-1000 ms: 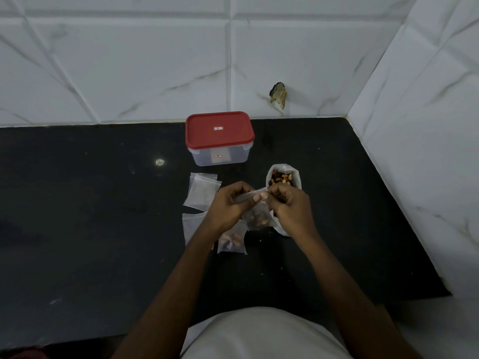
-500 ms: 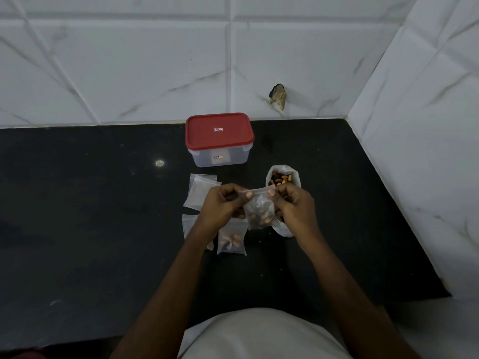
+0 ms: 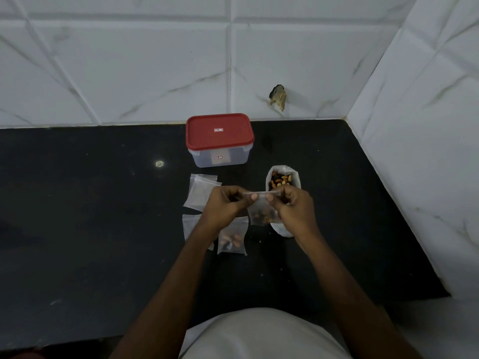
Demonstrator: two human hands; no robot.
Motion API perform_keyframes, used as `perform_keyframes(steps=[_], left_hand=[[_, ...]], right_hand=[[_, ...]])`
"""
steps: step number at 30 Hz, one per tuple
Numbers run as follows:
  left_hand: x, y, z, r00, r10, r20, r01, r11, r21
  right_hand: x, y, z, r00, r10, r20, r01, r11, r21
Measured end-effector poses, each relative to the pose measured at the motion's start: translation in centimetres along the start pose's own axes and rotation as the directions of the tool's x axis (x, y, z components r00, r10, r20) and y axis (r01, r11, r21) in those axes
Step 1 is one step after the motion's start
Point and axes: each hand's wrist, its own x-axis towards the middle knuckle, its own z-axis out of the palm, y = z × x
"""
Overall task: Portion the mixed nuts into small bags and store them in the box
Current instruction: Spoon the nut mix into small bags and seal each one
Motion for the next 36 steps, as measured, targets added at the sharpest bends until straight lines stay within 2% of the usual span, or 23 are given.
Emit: perform_keyframes(steps=[4, 8, 13, 16, 19, 26, 30, 36], left_hand=[[-0.02, 0.06, 0.0, 0.997, 0.039, 0.07, -0.043, 0.997, 0.058], [0.19, -0.12, 0.11, 0.996, 0.063, 0.061, -0.069, 0.993, 0.097], [0.69, -0.71, 0.67, 0.997, 0.083, 0.011, -0.082, 0.943, 0.321], [0.81, -0.67, 0.54, 0.996, 0.091, -0.019, -0.082, 0.954, 0.287], [0.73, -0.4, 0.49, 0.993, 0.108, -0.047, -0.092, 0.961, 0.262], [0.1, -0.15, 0.45, 0.999, 0.013, 0.047, -0.018, 0.995, 0.1], [0.11, -0.65, 0.33, 1.0, 0.007, -0.017, -0.006, 0.997, 0.071], [0.14, -0.15, -0.02, 0.994, 0.015, -0.109, -0.004, 0.994, 0.109]], right_hand=[[-0.08, -0.19, -0.07, 1.0, -0.011, 0.0, 0.011, 0.999, -0.04], [-0.28, -0.26, 0.19, 0.999, -0.037, 0.005, 0.038, 0.999, -0.03], [-0.54, -0.36, 0.46, 0.998, -0.046, 0.046, 0.044, 0.998, 0.05], [-0.71, -0.51, 0.23, 0.99, -0.07, 0.123, 0.057, 0.993, 0.108], [-0.79, -0.8, 0.01, 0.988, -0.078, 0.131, 0.057, 0.986, 0.159], [-0.04, 0.09, -0.04, 0.998, 0.02, 0.052, -0.021, 1.0, 0.018], [-0.18, -0.19, 0.23, 0.998, 0.049, 0.039, -0.049, 0.999, -0.008], [-0.53, -0.38, 0.23, 0.995, -0.024, 0.101, 0.01, 0.991, 0.136]])
